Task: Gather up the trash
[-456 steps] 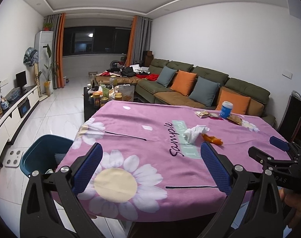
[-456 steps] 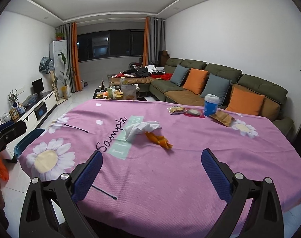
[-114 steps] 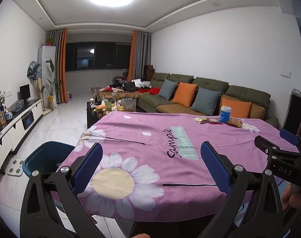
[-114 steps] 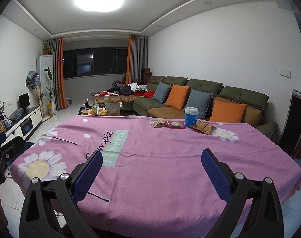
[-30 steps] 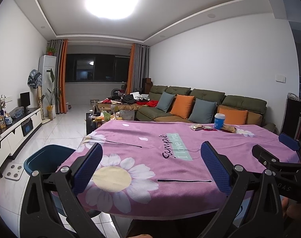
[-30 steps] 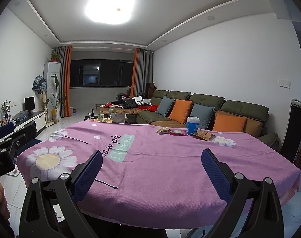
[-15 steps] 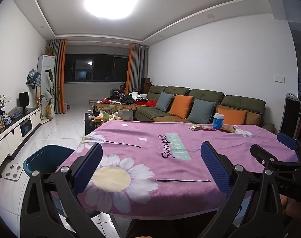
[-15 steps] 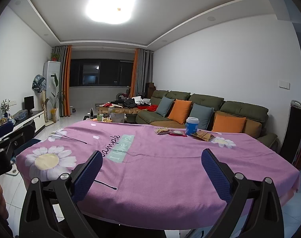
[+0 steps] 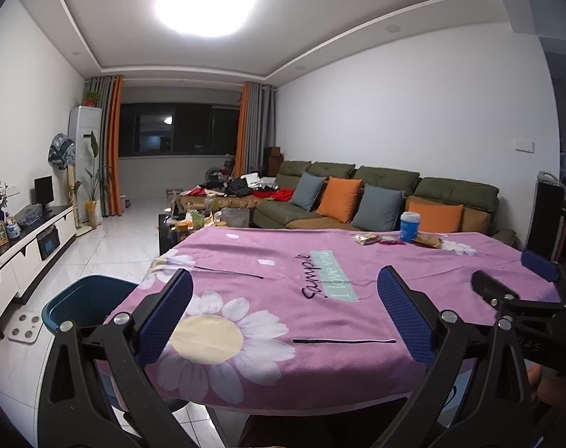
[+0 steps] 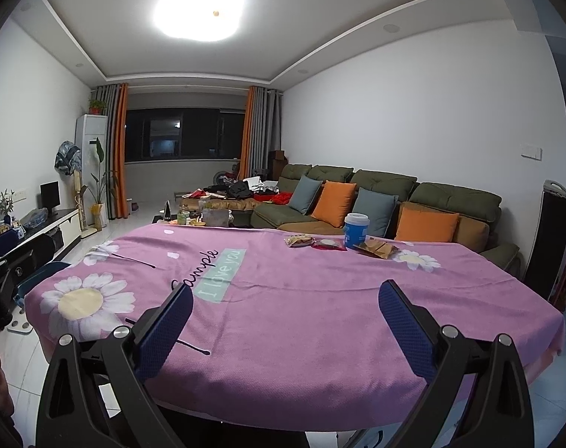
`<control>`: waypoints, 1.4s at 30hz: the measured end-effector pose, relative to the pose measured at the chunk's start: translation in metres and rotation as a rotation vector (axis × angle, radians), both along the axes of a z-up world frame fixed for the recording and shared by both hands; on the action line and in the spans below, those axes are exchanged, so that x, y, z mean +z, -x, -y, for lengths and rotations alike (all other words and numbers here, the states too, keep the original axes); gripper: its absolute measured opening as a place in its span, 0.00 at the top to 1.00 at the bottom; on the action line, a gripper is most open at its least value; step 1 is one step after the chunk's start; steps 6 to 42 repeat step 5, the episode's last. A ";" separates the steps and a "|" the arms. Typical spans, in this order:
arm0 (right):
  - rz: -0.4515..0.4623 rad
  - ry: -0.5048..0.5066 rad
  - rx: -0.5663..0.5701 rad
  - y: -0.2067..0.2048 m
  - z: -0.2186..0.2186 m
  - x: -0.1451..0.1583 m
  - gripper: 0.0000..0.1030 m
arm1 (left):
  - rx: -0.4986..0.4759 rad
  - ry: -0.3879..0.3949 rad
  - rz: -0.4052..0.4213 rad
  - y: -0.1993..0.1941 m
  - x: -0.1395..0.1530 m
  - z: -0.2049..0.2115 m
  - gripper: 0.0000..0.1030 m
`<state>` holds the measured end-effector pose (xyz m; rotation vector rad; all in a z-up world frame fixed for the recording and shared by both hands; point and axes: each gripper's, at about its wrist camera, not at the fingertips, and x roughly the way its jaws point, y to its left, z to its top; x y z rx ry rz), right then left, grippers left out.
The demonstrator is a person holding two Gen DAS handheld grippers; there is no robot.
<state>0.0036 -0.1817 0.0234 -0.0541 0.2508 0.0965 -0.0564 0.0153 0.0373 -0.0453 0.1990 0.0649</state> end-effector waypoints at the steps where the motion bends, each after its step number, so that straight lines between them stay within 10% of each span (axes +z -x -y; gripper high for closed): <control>1: 0.001 0.000 -0.004 -0.001 0.001 0.000 0.07 | 0.001 0.010 -0.011 -0.003 0.000 -0.002 0.05; 42: -0.003 -0.008 -0.021 -0.011 0.006 -0.002 0.07 | 0.014 -0.005 -0.024 -0.017 0.000 -0.007 0.05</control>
